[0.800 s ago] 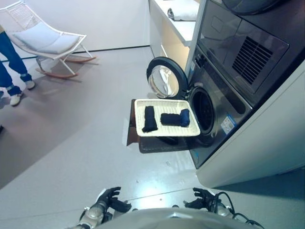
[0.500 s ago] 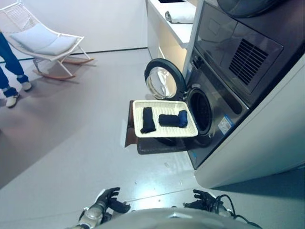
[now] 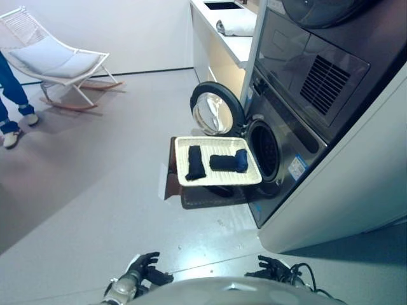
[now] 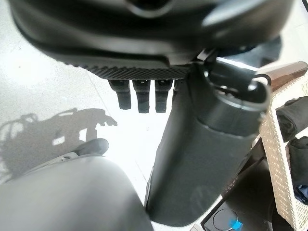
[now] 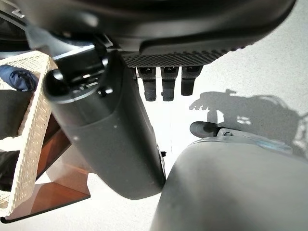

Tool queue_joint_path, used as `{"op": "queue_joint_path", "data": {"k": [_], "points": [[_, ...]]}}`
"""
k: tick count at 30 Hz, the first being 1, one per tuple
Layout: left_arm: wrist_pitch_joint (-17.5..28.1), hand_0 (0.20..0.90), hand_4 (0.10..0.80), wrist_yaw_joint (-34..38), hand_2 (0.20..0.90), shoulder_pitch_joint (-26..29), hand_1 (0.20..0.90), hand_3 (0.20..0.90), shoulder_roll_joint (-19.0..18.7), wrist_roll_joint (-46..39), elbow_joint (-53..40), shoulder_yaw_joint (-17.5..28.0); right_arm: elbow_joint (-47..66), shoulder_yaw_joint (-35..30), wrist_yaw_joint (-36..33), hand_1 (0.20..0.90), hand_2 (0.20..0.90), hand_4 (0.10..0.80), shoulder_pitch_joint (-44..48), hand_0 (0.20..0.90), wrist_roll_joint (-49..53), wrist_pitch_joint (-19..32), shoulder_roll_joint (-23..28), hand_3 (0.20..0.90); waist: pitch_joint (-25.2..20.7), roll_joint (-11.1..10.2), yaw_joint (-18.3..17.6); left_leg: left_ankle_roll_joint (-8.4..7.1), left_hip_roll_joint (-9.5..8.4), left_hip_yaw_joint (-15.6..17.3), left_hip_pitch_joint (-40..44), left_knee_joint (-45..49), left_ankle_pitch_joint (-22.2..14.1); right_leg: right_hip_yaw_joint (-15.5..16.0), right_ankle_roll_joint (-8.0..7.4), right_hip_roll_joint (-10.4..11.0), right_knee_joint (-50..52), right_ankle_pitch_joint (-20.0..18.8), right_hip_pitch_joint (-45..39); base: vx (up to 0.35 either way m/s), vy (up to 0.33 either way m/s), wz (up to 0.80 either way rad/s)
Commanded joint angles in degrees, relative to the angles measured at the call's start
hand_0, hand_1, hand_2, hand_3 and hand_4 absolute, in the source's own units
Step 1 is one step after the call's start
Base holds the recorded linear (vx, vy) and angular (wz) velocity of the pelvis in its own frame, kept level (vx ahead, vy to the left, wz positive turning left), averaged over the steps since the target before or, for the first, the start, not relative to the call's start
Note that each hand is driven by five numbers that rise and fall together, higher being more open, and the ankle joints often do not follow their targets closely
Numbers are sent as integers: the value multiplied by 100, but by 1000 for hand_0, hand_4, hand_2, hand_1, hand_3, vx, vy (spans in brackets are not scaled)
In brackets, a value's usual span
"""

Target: Pick up the clothes and place them into the washing machine

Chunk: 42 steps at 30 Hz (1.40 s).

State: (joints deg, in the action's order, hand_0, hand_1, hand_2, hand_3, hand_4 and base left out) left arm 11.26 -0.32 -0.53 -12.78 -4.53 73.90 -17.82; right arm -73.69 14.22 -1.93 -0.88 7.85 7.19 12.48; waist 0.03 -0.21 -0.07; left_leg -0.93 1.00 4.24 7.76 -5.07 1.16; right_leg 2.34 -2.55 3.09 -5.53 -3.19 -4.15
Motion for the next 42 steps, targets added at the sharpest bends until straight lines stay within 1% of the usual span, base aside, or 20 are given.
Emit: {"op": "queue_joint_path", "data": {"k": [1, 10, 14, 16, 17, 18, 21, 23, 26, 28, 29, 30, 31, 32, 33, 35, 37, 39, 41, 42], "points": [[109, 900, 800, 72, 900, 316, 900, 900, 102, 70, 263, 145, -266, 66, 42, 900, 900, 800, 228, 900, -3, 117, -10, 900, 96, -102, 24, 119, -298, -158, -257, 58, -156, 125, -109, -227, 53, 163, -114, 0, -38, 0], [159, 900, 800, 202, 900, 421, 900, 900, 55, -11, 107, 139, -237, 101, -20, 900, 900, 800, 301, 900, -57, 127, 37, 900, 249, -165, -4, 75, -200, -281, -487, 455, -251, 100, 42, -342, 306, 309, 33, -3, -61, 1], [255, 900, 800, 551, 900, 559, 900, 900, -62, -321, -143, 350, -60, 182, -218, 900, 900, 800, 425, 900, -45, 209, 49, 900, 576, -290, 119, 27, -263, -543, -1160, 1332, -270, 79, 152, -392, 501, 356, 205, -77, -136, 19], [270, 900, 800, 637, 900, 661, 900, 900, -58, -467, -180, 359, -53, 200, -312, 900, 900, 800, 483, 900, -71, 202, 122, 900, 817, -326, 201, -34, -353, -691, -1891, 2250, 53, 145, 200, -346, 614, 352, 288, -39, -108, 19], [295, 900, 800, 643, 900, 721, 900, 900, -24, -647, -137, 381, -83, 174, -379, 900, 900, 800, 598, 900, -21, 197, 190, 900, 866, -310, 227, -22, -467, -733, -2327, 2070, 47, 190, 181, -311, 633, 439, 309, 44, -31, 24], [296, 900, 800, 643, 900, 720, 900, 900, -25, -648, -136, 381, -84, 175, -379, 900, 900, 800, 598, 900, -21, 198, 189, 900, 868, -312, 225, -20, -471, -733, -2323, 2074, 42, 191, 180, -308, 635, 445, 304, 232, 4, 16], [286, 900, 800, 695, 900, 524, 900, 900, 4, -711, 134, 516, -76, 245, -507, 900, 900, 800, 685, 900, -79, 239, 238, 900, 755, -126, 476, -15, -326, -1045, -2547, 689, 641, -54, 138, -525, 533, 772, 29, 365, 77, -15], [305, 900, 800, 742, 900, 517, 900, 900, 7, -729, 209, 530, -50, 269, -557, 900, 900, 800, 735, 900, -59, 260, 223, 900, 778, -151, 556, -86, -301, -1110, -2713, 475, 717, -167, 122, -511, 521, 912, -103, 237, 66, -73], [270, 900, 800, 755, 900, 425, 900, 900, 0, -716, 342, 611, -39, 270, -588, 900, 900, 800, 777, 900, -34, 266, 170, 900, 689, -157, 651, -195, -36, -732, -3010, 299, 868, -448, 26, -398, 525, 1228, -533, 494, 188, -86], [265, 900, 800, 765, 900, 285, 900, 900, -53, -687, 383, 706, -144, 234, -534, 900, 900, 800, 675, 900, -141, 221, 92, 900, 429, -223, 794, -80, -54, -801, -2895, 468, 1082, -524, -113, -191, 638, 1278, -826, 710, 334, -15], [301, 900, 800, 752, 900, 298, 900, 900, -136, -654, 298, 669, -178, 171, -518, 900, 900, 800, 620, 900, -112, 213, 84, 900, 347, -308, 782, -12, -132, -757, -2866, 872, 949, -525, -241, 6, 1056, 1111, -777, 592, 283, -58], [300, 900, 800, 752, 900, 297, 900, 900, -138, -654, 297, 668, -178, 171, -518, 900, 900, 800, 619, 900, -112, 213, 82, 900, 346, -316, 783, -10, -138, -753, -2871, 885, 938, -526, -243, 13, 1060, 1118, -777, 533, 274, -61], [332, 900, 800, 747, 900, 304, 900, 900, -153, -641, 190, 613, -188, 143, -479, 900, 900, 800, 529, 900, -124, 200, 53, 900, 267, -399, 769, 59, -260, -695, -2842, 1096, 821, -546, -357, 161, 1399, 624, -732, 488, 314, -17], [360, 900, 800, 699, 900, 394, 900, 900, -225, -688, -32, 588, -151, 135, -447, 900, 900, 800, 526, 900, -150, 194, 73, 900, 273, -456, 760, 178, -409, -585, -2691, 1340, 484, -543, -445, 300, 2137, -263, -514, 653, 422, 11], [368, 900, 800, 723, 900, 441, 900, 900, -253, -674, -98, 560, -88, 83, -456, 900, 900, 800, 520, 900, -64, 223, 40, 900, 259, -456, 708, 257, -490, -542, -2514, 1314, 379, -559, -516, 297, 2687, -854, -427, 567, 387, 17], [403, 900, 800, 760, 900, 596, 900, 900, -341, -658, -193, 476, 45, 16, -478, 900, 900, 800, 550, 900, 58, 271, 37, 900, 367, -293, 573, 412, -561, -616, -2087, 1255, 171, -474, -482, 225, 3766, -1316, 118, 343, 253, 17], [388, 900, 800, 756, 900, 656, 900, 900, -368, -608, -203, 423, 87, 16, -469, 900, 900, 800, 579, 900, 80, 282, 19, 900, 415, -186, 455, 456, -551, -682, -1831, 1152, 112, -451, -451, 86, 4185, -1266, 398, 298, 203, 46], [375, 900, 800, 734, 900, 699, 900, 900, -404, -505, -176, 338, 189, 23, -438, 900, 900, 800, 579, 900, 66, 307, 16, 900, 522, 4, 289, 533, -506, -774, -1378, 1044, -29, -265, -340, 16, 4623, -804, 1048, 489, 263, 42], [382, 900, 800, 723, 900, 740, 900, 900, -418, -462, -150, 293, 251, -44, -414, 900, 900, 800, 542, 900, 94, 334, 62, 900, 612, 92, 88, 511, -562, -892, -874, 935, -191, 147, -172, 61, 3921, -114, 1579, 553, 158, 21], [393, 900, 800, 700, 900, 749, 900, 900, -403, -455, -135, 269, 247, -66, -416, 900, 900, 800, 529, 900, 80, 332, 85, 900, 624, 110, -9, 480, -595, -962, -664, 880, -255, 305, -159, 87, 3474, -69, 1703, 612, 29, 34]]}}
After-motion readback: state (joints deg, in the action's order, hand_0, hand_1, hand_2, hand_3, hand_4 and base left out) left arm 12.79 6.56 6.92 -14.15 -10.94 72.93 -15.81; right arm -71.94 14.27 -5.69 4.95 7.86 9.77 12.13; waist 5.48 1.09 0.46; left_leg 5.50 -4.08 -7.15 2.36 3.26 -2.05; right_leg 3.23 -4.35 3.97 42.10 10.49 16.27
